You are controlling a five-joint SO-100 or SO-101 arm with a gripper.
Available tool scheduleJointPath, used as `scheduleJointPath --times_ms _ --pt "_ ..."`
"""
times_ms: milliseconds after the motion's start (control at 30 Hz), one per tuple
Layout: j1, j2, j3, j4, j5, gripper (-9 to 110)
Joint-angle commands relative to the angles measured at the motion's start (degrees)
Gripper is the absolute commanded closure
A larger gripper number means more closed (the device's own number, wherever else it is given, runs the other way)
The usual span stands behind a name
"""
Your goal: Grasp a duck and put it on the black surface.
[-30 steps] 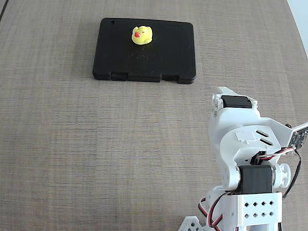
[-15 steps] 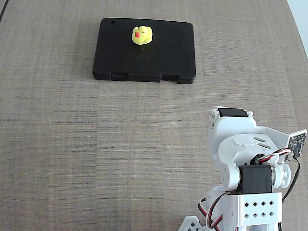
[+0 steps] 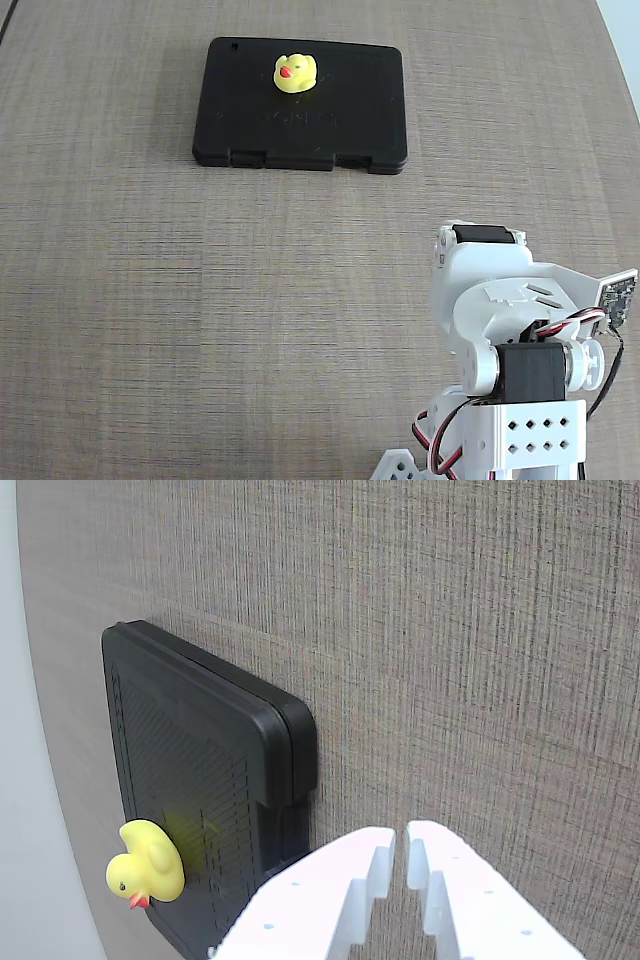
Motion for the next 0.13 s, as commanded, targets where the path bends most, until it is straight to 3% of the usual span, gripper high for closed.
scheduleJointPath --times_ms 0,100 --pt "0.35 3.60 -0.62 0.09 -0.44 101" --pt "0.35 3.60 -0.62 0.09 -0.44 101"
